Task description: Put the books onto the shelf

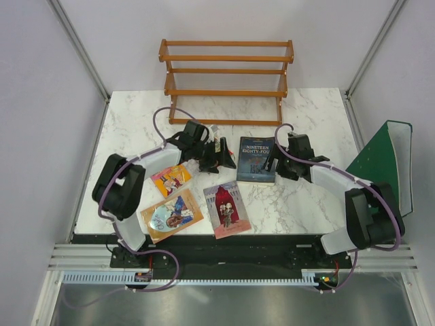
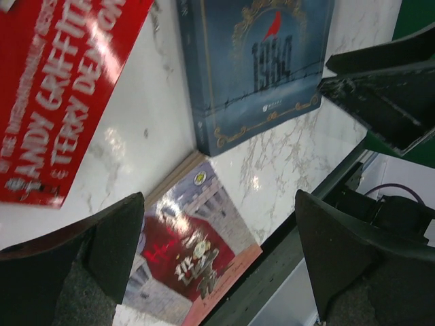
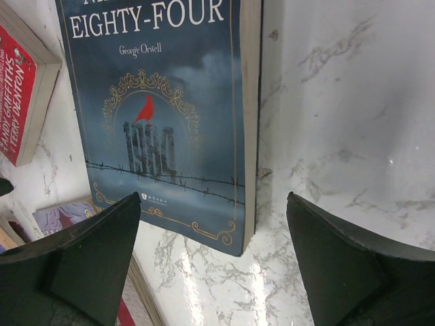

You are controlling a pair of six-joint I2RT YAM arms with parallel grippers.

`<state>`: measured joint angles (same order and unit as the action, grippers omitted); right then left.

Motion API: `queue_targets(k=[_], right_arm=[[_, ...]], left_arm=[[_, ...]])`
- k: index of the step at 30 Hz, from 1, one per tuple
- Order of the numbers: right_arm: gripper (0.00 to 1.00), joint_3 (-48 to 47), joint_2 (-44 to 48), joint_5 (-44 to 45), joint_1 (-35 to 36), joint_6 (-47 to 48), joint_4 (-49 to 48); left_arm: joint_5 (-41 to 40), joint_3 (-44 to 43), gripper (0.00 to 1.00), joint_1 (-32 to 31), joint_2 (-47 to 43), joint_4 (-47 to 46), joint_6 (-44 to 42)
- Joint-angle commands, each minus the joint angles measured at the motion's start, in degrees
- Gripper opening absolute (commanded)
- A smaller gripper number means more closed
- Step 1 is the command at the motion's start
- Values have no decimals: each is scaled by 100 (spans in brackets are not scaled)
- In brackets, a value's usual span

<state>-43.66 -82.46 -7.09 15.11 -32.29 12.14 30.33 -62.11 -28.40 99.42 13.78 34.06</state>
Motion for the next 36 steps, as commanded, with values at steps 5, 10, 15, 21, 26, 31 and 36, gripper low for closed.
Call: queue_targets(k=[5, 10, 15, 21, 26, 31, 36], right_arm=[[92, -64, -490, -600, 0, -383, -782], [84, 252, -640, -995, 18, -751, -1440], [81, 314, -614, -1013, 333, -840, -1996], [78, 718, -237, -1075, 501, -1217, -2997], [43, 815, 54, -653, 572, -1244, -2815], [0, 850, 193, -469, 572, -1183, -2515], [0, 1000, 923, -442, 572, -1069, -2445]], left_arm=[[272, -1364, 97, -455, 1246, -77, 267], [272, -1594, 97, -631, 1712, -77, 399], [456, -1743, 96, -745, 1967, -77, 505], [509, -1954, 96, -912, 2055, -77, 593], [475, -1937, 96, -948, 1977, -69, 575], [264, -1718, 95, -939, 1696, -69, 452], [-1071, -1042, 96, -860, 897, -24, 390]])
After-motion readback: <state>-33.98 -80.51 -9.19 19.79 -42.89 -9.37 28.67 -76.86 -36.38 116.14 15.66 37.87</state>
